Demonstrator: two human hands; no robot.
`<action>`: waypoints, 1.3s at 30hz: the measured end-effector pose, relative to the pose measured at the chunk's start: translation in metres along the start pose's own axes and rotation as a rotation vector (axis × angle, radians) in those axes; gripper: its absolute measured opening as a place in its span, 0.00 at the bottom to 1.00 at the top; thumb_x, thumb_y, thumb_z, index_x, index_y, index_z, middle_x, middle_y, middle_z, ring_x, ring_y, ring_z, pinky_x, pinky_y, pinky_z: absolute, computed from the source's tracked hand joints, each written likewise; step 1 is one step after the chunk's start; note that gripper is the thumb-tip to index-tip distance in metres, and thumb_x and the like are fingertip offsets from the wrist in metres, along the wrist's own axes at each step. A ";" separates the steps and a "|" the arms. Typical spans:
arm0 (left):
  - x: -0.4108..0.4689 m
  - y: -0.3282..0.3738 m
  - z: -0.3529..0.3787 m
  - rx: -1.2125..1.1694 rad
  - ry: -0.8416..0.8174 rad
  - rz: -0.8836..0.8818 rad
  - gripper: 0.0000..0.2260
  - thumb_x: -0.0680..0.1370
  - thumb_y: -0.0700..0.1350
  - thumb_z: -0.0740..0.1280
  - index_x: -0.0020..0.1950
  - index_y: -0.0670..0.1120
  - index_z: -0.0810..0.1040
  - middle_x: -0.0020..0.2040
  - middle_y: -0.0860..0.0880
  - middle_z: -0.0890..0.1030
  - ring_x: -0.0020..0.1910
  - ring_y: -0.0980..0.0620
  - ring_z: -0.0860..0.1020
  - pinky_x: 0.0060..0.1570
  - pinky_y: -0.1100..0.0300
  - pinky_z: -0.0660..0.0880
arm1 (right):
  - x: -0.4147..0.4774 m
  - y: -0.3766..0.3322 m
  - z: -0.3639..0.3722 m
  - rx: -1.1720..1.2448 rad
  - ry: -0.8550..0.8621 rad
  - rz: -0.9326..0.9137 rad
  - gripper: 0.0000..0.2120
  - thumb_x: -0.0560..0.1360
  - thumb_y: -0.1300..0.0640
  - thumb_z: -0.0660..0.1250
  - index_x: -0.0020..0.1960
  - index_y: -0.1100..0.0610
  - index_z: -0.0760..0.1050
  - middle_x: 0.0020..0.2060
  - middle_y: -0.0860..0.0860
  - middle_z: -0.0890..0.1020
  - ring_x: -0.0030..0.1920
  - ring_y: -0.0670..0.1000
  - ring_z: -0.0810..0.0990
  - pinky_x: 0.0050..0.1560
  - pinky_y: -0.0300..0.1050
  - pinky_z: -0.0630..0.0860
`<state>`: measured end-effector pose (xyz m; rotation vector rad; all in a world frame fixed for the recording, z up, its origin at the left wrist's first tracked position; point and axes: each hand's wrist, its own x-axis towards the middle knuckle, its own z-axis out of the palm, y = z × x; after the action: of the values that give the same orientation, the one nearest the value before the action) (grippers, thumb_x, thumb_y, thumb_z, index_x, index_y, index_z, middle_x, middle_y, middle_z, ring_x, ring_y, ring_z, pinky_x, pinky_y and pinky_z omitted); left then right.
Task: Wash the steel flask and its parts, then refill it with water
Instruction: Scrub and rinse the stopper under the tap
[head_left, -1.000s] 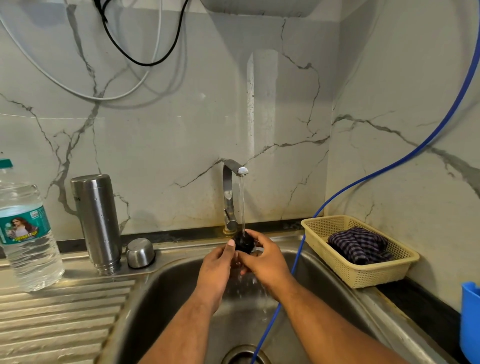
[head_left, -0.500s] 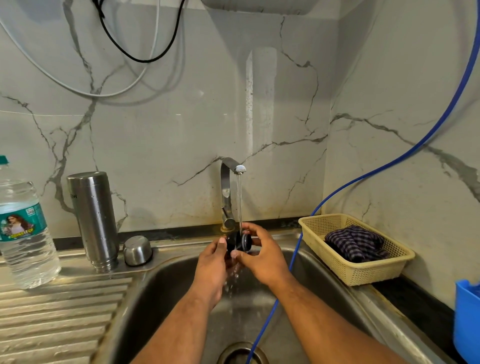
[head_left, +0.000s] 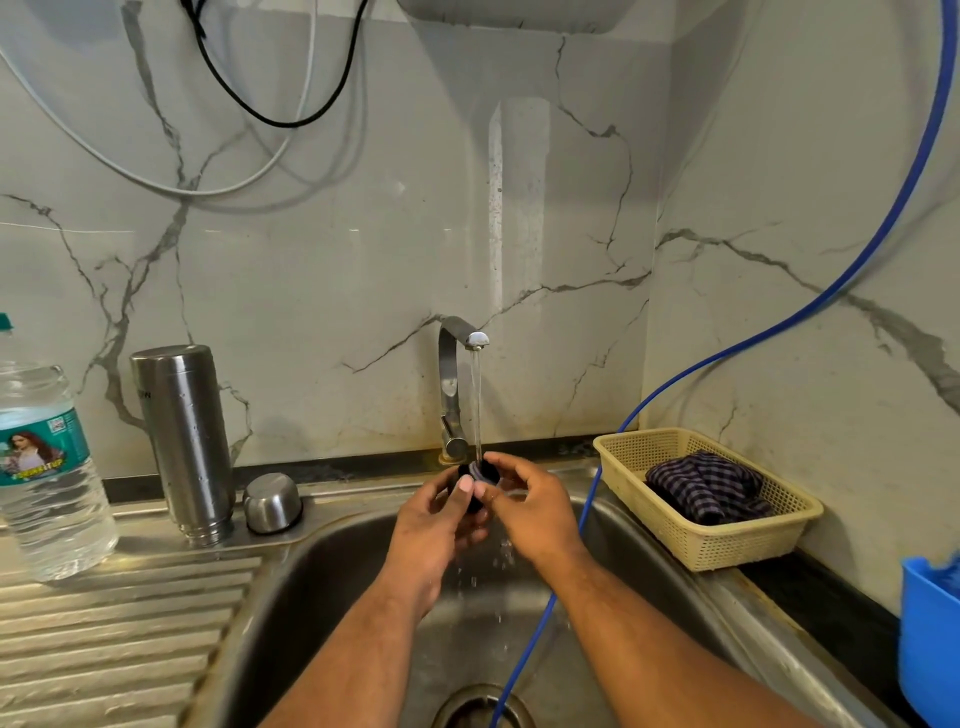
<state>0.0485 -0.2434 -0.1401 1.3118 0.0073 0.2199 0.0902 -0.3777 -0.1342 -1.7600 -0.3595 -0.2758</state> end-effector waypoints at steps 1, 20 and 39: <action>0.000 0.001 0.000 0.027 -0.013 0.011 0.16 0.80 0.48 0.70 0.67 0.53 0.78 0.57 0.47 0.85 0.56 0.44 0.84 0.56 0.48 0.82 | 0.000 0.000 0.001 0.040 0.021 0.022 0.18 0.77 0.52 0.74 0.66 0.46 0.79 0.58 0.42 0.83 0.60 0.42 0.79 0.56 0.34 0.76; 0.001 -0.004 -0.003 0.198 0.073 0.034 0.15 0.84 0.55 0.62 0.59 0.48 0.84 0.48 0.46 0.88 0.50 0.48 0.86 0.50 0.53 0.82 | -0.008 -0.005 0.001 0.107 -0.014 0.073 0.15 0.77 0.54 0.75 0.61 0.44 0.77 0.51 0.45 0.82 0.52 0.45 0.81 0.43 0.37 0.81; 0.000 -0.003 0.006 0.241 -0.021 0.055 0.19 0.77 0.49 0.74 0.66 0.55 0.77 0.60 0.50 0.82 0.58 0.51 0.82 0.59 0.53 0.81 | -0.004 -0.004 0.009 0.252 0.070 0.357 0.15 0.80 0.42 0.68 0.54 0.52 0.82 0.46 0.51 0.86 0.47 0.50 0.84 0.42 0.42 0.80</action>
<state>0.0495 -0.2499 -0.1415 1.5559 -0.0213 0.2581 0.0852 -0.3688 -0.1334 -1.5281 -0.0234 -0.0336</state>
